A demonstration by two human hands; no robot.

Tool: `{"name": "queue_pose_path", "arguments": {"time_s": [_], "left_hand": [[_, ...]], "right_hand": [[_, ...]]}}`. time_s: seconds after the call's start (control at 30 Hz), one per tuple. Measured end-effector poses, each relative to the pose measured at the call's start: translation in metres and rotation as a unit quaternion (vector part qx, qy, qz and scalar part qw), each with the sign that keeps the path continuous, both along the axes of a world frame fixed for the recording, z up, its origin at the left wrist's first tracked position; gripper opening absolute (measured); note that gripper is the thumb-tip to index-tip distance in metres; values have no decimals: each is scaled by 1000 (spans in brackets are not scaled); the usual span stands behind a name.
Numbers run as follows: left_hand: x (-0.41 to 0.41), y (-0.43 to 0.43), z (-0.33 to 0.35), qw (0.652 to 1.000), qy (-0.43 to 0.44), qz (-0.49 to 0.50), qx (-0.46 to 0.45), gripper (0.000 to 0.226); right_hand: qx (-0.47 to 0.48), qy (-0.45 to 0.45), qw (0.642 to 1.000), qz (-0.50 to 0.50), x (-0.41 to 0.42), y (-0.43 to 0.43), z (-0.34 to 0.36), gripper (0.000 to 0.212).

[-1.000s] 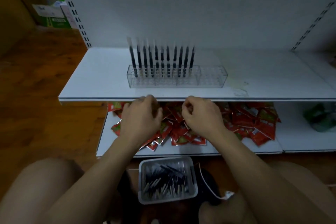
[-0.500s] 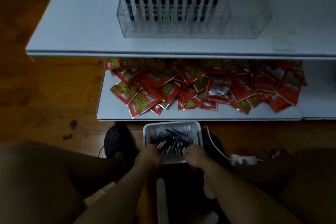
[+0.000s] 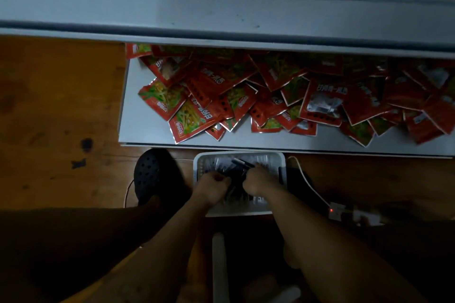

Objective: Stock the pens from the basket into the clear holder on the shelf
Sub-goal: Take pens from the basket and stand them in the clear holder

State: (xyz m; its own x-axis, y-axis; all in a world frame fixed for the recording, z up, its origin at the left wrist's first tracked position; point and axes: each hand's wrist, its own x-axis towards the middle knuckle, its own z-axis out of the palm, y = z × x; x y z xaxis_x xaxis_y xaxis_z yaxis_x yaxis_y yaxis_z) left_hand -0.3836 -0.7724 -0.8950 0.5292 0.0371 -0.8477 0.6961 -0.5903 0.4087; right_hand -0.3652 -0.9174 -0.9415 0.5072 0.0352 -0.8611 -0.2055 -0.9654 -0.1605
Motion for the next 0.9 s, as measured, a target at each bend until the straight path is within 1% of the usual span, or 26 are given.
{"name": "queue_pose_path", "arguments": {"time_s": [0.07, 0.13, 0.17, 0.23, 0.3, 0.37, 0.47, 0.53, 0.6, 0.63, 0.73, 0.83, 0.9], "left_hand": [[0, 1, 3, 1000, 3, 15, -5, 23], [0, 4, 11, 1000, -14, 16, 0, 22], [0, 5, 16, 1000, -22, 10, 5, 22], [1, 8, 29, 999, -34, -6, 11, 20], [3, 11, 42, 998, -52, -25, 20, 19], [6, 13, 58, 997, -72, -34, 22, 19], [8, 14, 89, 992, -110, -52, 19, 22], [10, 16, 110, 988, -141, -66, 17, 28], [12, 17, 132, 981, -173, -81, 18, 31], [13, 19, 143, 977, -191, -92, 22, 30], [16, 26, 178, 963, -243, -111, 30, 27], [17, 31, 213, 944, -296, -133, 53, 35], [19, 32, 236, 929, -335, -143, 64, 38]], "right_hand": [[-16, -20, 1000, -4, 1, -4, 4, 39], [-19, -30, 999, -19, -3, -9, 9, 38], [-8, -29, 999, -33, -5, -11, 12, 31], [12, -15, 998, -66, -12, -13, 22, 10], [39, 7, 996, -85, -18, -13, 35, 19], [73, 19, 991, -113, -21, -14, 56, 23], [135, 6, 978, -160, -21, -16, 95, 17], [183, -10, 968, -174, -18, -16, 124, 20], [219, -20, 958, -183, -17, -16, 155, 15], [234, -28, 954, -185, -17, -16, 170, 15], [270, -52, 940, -202, -20, -19, 204, 30], [313, -62, 924, -211, -23, -22, 234, 30], [346, -62, 913, -207, -21, -23, 255, 35]]}}
